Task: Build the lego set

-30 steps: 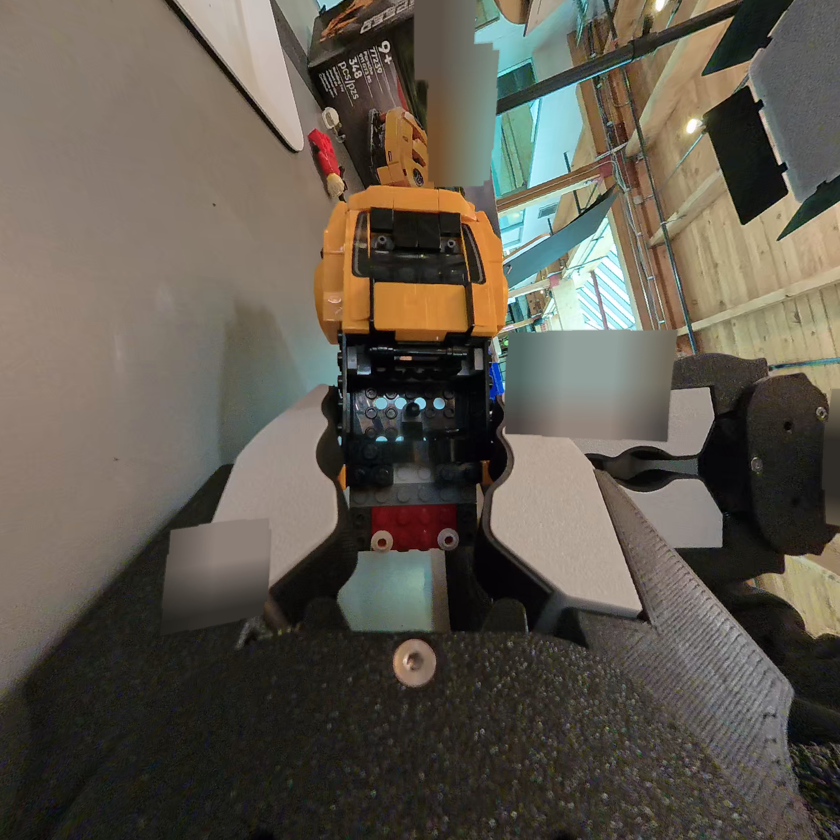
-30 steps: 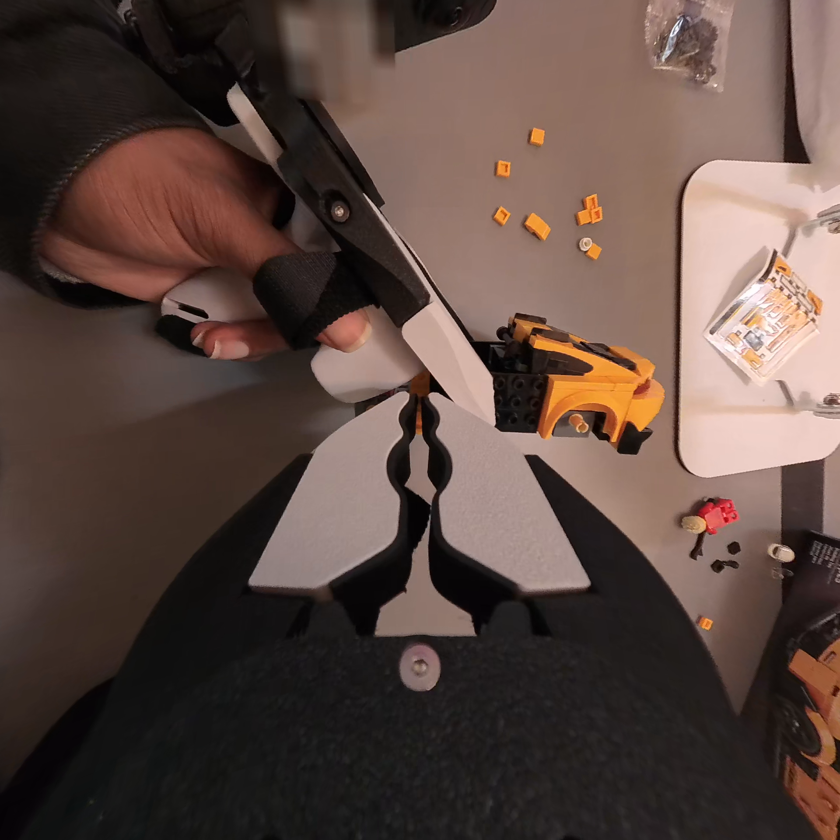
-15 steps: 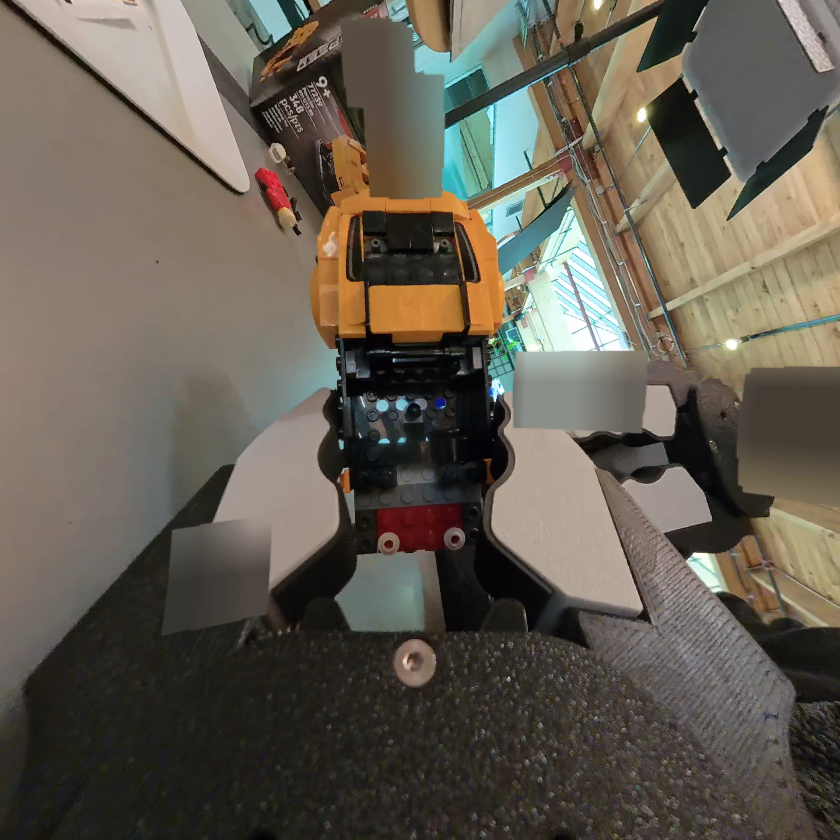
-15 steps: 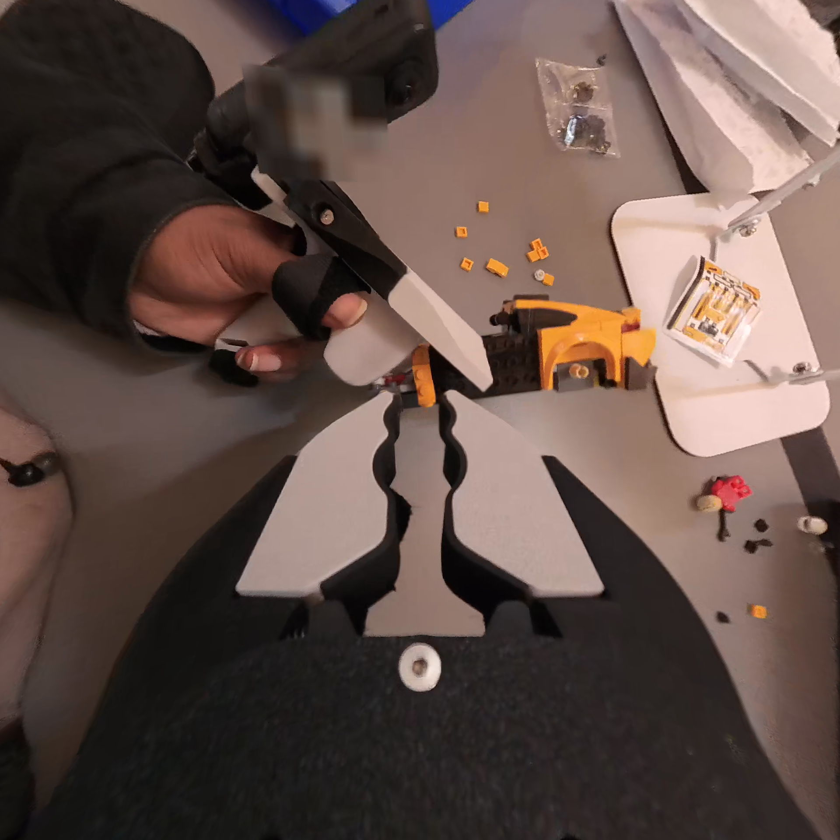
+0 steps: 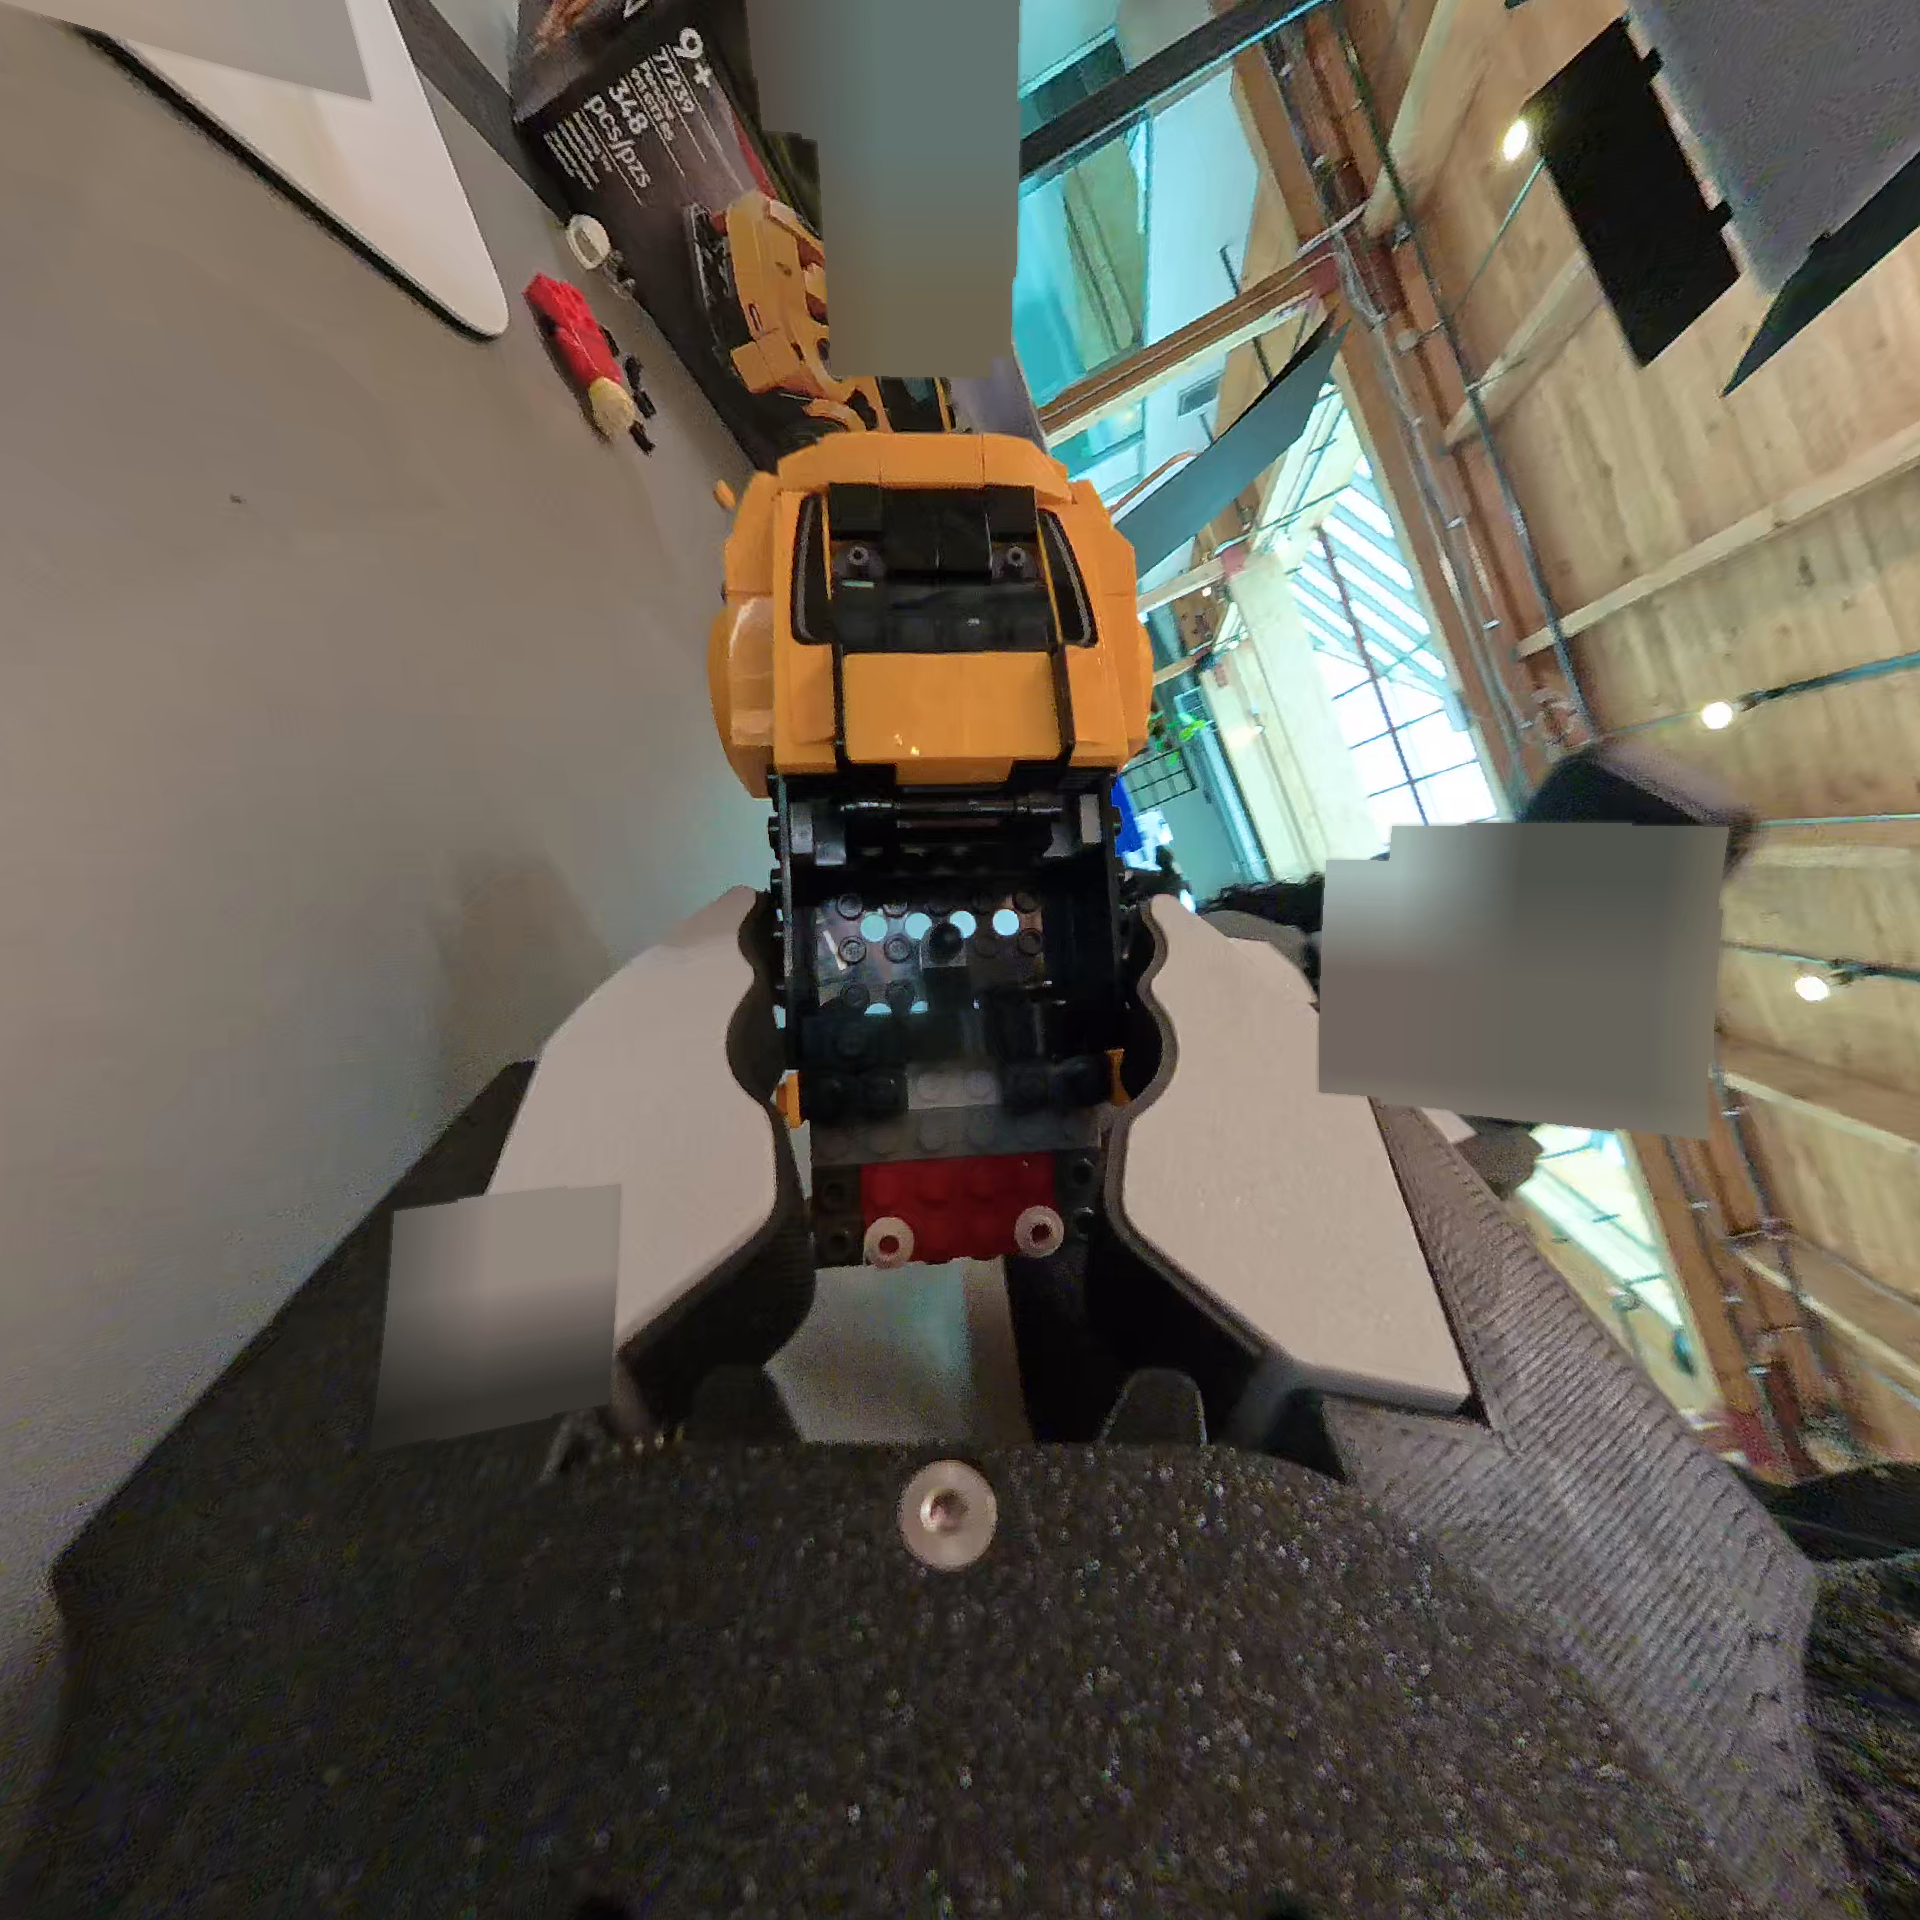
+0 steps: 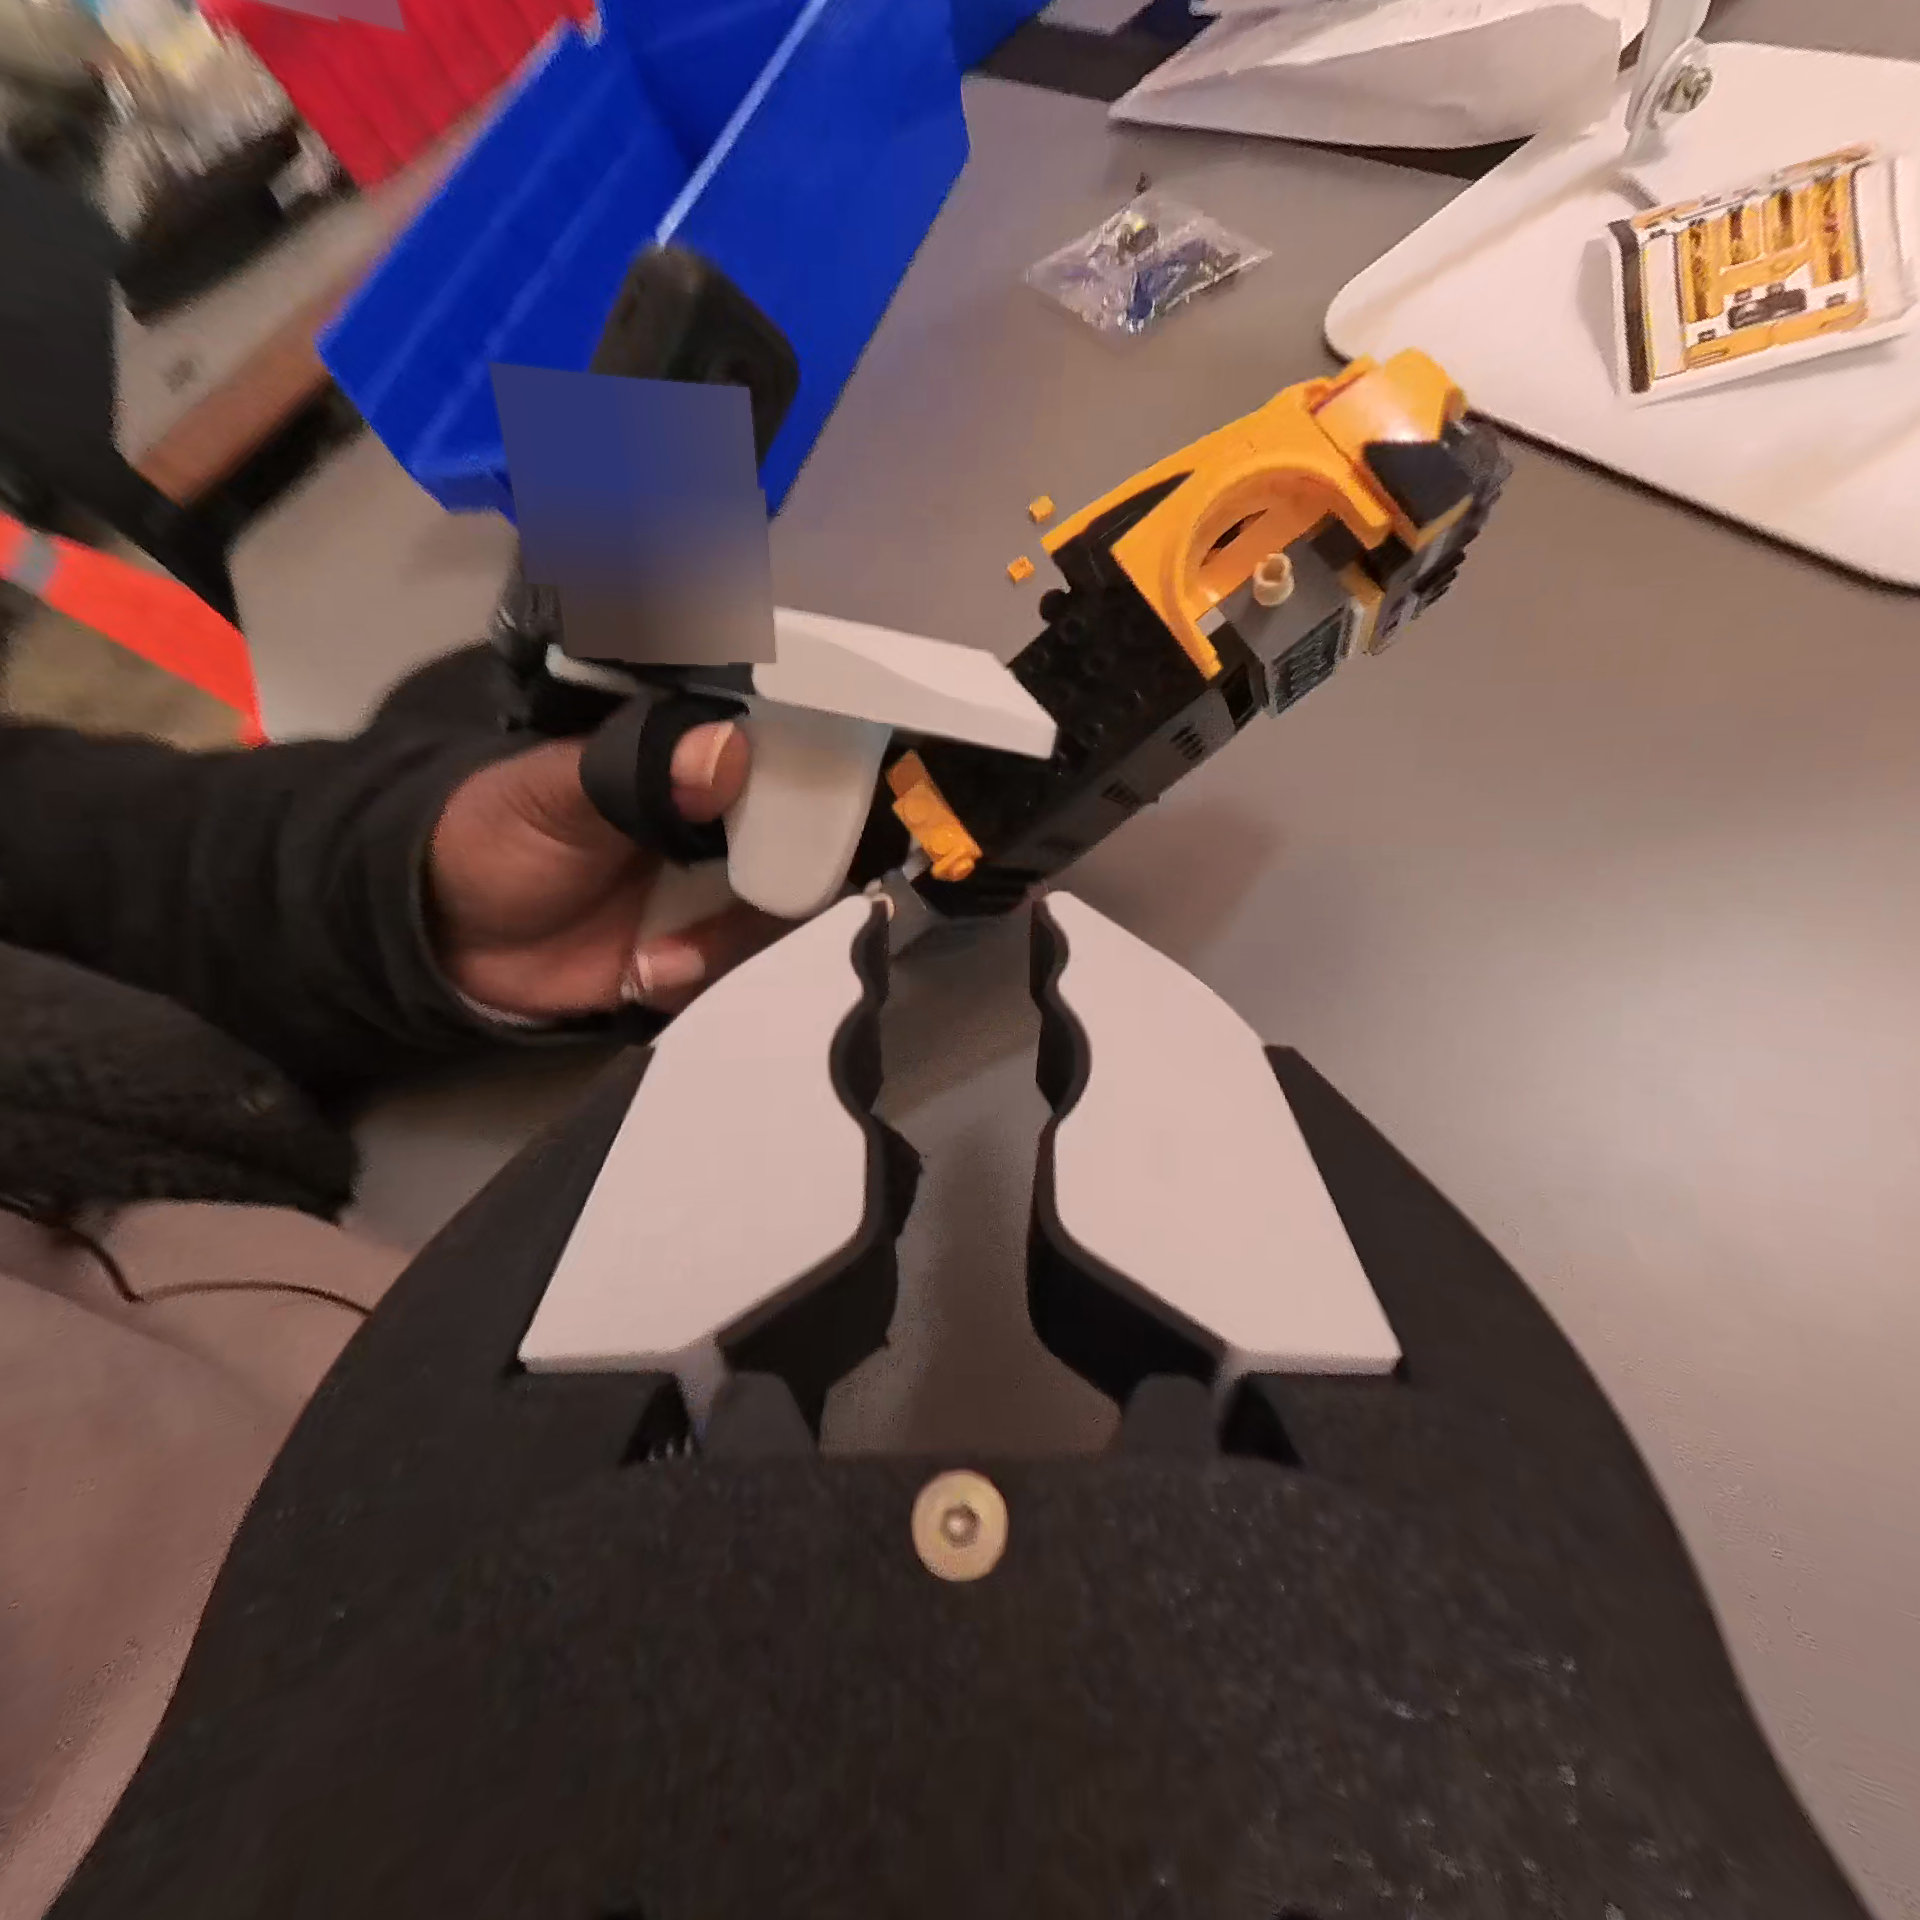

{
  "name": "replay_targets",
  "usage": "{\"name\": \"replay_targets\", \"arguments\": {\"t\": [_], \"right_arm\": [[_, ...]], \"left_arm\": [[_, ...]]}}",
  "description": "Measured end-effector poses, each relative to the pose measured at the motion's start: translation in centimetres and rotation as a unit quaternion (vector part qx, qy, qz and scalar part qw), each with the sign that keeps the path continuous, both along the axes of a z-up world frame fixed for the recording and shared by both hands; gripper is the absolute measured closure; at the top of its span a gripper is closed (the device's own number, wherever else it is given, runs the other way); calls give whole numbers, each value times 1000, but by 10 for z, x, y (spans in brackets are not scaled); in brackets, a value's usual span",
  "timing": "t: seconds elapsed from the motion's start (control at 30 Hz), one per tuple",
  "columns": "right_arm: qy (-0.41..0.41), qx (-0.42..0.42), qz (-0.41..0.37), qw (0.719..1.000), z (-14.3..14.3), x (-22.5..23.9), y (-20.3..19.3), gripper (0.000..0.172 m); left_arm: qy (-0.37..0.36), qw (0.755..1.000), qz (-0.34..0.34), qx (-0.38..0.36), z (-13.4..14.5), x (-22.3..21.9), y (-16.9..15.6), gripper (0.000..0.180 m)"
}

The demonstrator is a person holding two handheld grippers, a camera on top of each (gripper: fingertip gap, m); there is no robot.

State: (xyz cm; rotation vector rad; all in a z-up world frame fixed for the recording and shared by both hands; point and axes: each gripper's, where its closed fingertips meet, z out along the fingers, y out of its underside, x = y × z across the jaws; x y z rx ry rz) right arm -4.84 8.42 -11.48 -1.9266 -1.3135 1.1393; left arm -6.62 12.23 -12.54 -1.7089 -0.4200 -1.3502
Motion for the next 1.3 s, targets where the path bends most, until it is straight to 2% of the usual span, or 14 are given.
{"name": "replay_targets", "arguments": {"t": [0.1,0.27,0.4,0.5,0.83,1.3], "right_arm": [[58,-83,-22,995,7,-3,3,142],[104,-216,-21,971,8,-3,-6,118],[152,-289,-30,945,13,-9,-10,107],[180,-311,-27,933,18,-14,-11,105],[191,-273,-50,942,19,-18,-4,110],[212,-215,-44,952,27,-16,-6,130]], "left_arm": [[-47,999,-5,1,5,3,-3,116],[-119,992,-12,31,22,4,-5,116],[-133,989,-20,66,35,6,-8,116],[-121,989,-21,84,39,9,-10,116],[-64,992,14,112,44,10,-10,117],[9,989,28,144,48,7,-10,117]]}}
